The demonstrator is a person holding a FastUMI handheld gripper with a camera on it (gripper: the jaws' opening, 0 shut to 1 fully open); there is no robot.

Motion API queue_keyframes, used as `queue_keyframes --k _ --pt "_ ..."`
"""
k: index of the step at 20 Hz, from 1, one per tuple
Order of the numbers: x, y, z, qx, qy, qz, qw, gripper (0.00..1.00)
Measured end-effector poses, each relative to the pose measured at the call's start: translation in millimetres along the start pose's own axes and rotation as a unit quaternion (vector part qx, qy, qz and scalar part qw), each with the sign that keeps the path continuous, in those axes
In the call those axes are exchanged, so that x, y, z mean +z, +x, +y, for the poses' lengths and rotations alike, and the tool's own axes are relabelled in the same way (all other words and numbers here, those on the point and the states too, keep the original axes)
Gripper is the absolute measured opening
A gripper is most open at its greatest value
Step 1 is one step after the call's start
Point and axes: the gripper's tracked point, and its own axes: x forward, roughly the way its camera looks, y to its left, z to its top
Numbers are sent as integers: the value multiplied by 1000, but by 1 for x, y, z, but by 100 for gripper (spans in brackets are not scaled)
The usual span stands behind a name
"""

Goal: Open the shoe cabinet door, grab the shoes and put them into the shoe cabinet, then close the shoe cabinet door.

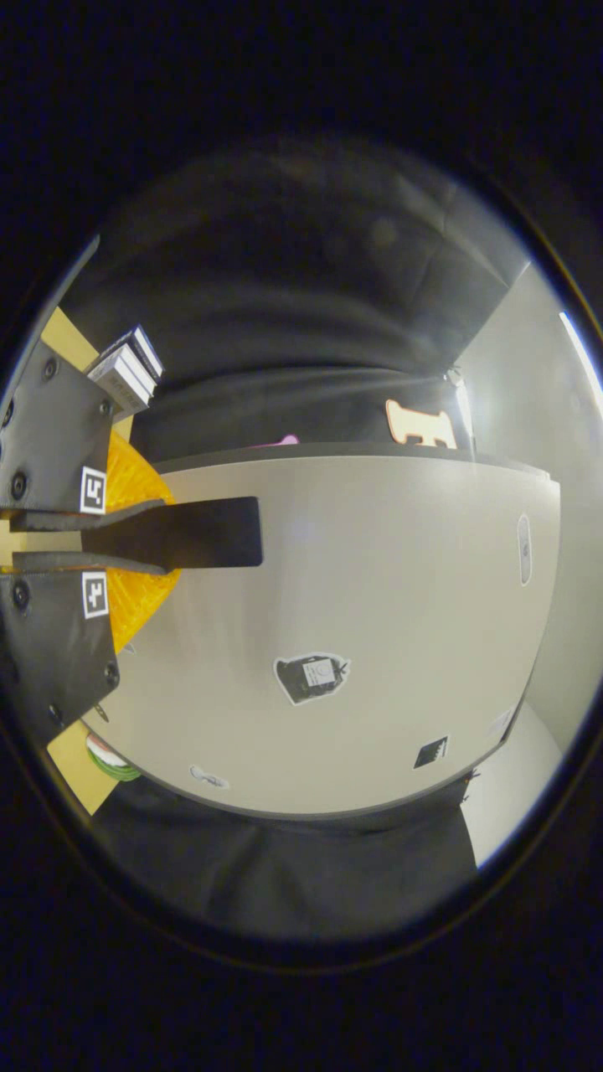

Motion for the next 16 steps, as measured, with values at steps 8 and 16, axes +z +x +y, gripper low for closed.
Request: queue_keyframes --k 8,16 --pt "0 -15 -11 -1 -4 2 1000 10" --pt "1 -32 -24 -8 -1 6 1000 10"
